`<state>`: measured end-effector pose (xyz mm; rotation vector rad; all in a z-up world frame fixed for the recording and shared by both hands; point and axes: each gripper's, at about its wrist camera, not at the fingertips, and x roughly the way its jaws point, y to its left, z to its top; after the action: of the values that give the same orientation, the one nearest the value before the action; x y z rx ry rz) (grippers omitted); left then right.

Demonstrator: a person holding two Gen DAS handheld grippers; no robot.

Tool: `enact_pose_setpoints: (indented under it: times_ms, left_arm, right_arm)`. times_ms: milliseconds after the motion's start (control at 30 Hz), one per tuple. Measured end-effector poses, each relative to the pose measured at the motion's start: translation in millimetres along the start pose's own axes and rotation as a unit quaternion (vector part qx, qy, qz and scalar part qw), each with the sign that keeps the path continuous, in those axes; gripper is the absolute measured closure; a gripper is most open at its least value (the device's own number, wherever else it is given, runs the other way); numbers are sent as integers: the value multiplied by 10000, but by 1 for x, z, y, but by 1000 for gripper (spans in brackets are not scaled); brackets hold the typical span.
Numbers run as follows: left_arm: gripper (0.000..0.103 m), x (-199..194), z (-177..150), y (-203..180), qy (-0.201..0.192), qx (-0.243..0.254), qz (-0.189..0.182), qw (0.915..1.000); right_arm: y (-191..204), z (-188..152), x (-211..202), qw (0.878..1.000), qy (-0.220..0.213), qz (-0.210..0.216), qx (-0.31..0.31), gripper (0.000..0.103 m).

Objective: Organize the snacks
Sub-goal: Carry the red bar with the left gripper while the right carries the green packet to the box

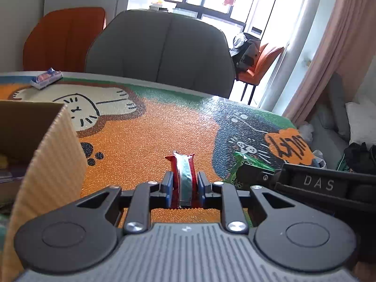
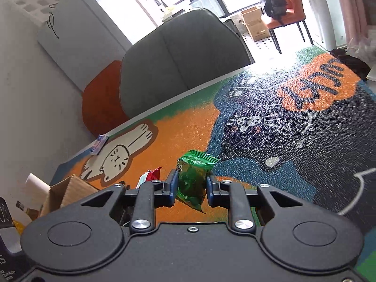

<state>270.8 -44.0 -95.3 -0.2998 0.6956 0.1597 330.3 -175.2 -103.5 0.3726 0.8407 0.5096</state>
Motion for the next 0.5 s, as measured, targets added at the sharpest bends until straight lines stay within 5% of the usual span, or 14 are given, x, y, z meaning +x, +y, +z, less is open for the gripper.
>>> enact_pose_setpoints:
  times_ms: [500]
  left_arm:
    - [82,-75,2,5,-441,57,-69,9990]
  right_arm:
    - [38,-11,-50,9991,-332,200,-196,80]
